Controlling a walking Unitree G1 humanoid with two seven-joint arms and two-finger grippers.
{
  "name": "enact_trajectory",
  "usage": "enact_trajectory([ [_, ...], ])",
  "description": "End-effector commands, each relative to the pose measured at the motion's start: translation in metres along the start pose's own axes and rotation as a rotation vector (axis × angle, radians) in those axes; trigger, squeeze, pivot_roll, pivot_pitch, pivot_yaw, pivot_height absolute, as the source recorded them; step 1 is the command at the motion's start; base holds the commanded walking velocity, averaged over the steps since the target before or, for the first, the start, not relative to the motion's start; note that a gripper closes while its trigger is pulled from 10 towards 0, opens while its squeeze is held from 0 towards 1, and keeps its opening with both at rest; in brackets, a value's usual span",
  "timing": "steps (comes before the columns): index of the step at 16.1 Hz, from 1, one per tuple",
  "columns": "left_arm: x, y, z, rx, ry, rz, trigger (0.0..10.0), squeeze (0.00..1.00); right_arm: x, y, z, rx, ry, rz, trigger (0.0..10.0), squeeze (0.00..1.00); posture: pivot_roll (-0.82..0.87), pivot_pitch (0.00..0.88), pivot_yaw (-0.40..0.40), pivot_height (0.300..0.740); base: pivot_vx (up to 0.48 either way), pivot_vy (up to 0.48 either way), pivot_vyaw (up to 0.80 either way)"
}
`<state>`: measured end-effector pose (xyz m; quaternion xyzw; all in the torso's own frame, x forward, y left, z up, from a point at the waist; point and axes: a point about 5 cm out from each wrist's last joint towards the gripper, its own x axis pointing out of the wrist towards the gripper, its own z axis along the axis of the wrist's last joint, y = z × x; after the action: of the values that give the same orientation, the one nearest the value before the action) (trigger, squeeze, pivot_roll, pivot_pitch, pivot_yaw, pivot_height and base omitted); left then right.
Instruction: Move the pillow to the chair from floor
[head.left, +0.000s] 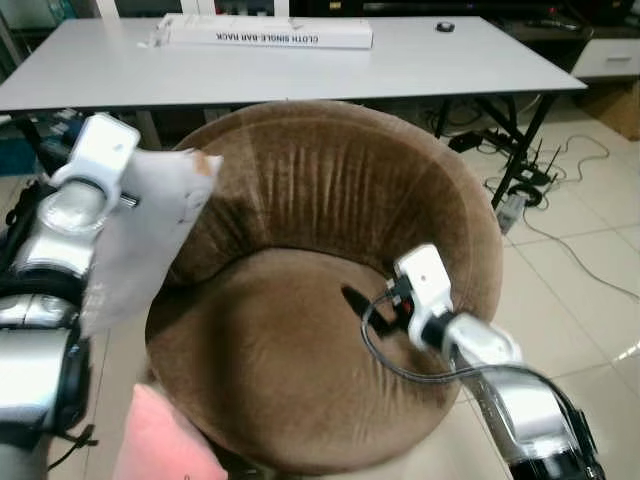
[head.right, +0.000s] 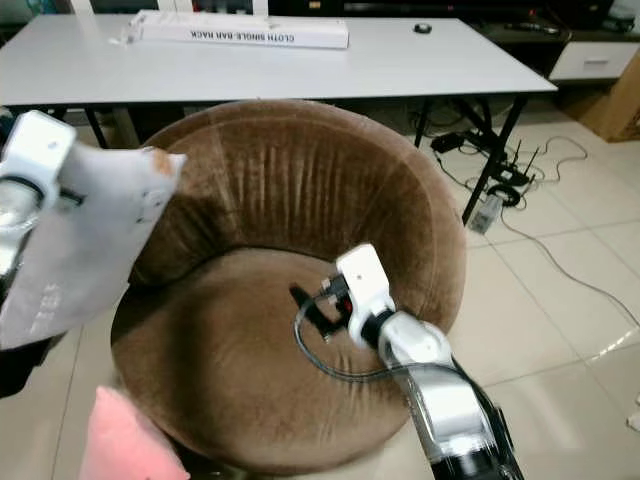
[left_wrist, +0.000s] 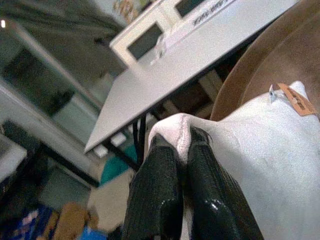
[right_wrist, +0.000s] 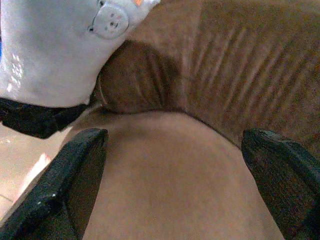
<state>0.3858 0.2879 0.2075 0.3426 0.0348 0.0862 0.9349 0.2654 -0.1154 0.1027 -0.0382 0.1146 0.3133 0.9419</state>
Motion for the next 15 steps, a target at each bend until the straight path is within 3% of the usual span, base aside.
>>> enact_trajectory([
  [1, 0.004, -0.002, 0.020, 0.016, -0.075, 0.008, 10.0, 0.00, -0.004, -0.003, 0.008, -0.020, -0.016, -0.021, 10.0, 0.00, -0.07, 0.000, 0.033, 0.740, 0.000, 0.000, 0.00],
  [3, 0.008, -0.038, 0.037, 0.002, -0.106, -0.043, 10.0, 0.00, -0.016, -0.003, 0.006, -0.018, -0.001, -0.041, 10.0, 0.00, -0.11, 0.000, 0.039, 0.740, 0.000, 0.000, 0.00],
  [4, 0.008, -0.042, 0.038, 0.002, -0.108, -0.047, 10.0, 0.00, -0.017, -0.003, 0.006, -0.018, 0.001, -0.042, 10.0, 0.00, -0.11, 0.000, 0.039, 0.740, 0.000, 0.000, 0.00],
  [6, 0.002, -0.088, 0.041, -0.012, -0.095, -0.128, 10.0, 0.00, -0.022, 0.004, 0.006, -0.036, 0.019, -0.033, 10.0, 0.00, -0.15, 0.000, 0.044, 0.740, 0.000, 0.000, 0.00],
  [9, -0.008, -0.126, 0.039, 0.003, -0.081, -0.220, 10.0, 0.00, -0.027, 0.008, 0.006, -0.036, 0.037, -0.035, 10.0, 0.00, -0.16, 0.000, 0.038, 0.740, 0.000, 0.000, 0.00],
  [11, -0.013, -0.137, 0.030, 0.016, -0.057, -0.254, 10.0, 0.00, -0.029, 0.009, 0.006, -0.036, 0.045, -0.036, 10.0, 0.00, -0.16, 0.000, 0.034, 0.740, 0.000, 0.000, 0.00],
  [15, -0.014, -0.136, 0.017, -0.023, 0.012, -0.283, 10.0, 0.00, -0.027, 0.009, 0.007, -0.040, 0.065, -0.030, 10.0, 0.00, -0.14, 0.000, 0.011, 0.740, 0.000, 0.000, 0.00],
])
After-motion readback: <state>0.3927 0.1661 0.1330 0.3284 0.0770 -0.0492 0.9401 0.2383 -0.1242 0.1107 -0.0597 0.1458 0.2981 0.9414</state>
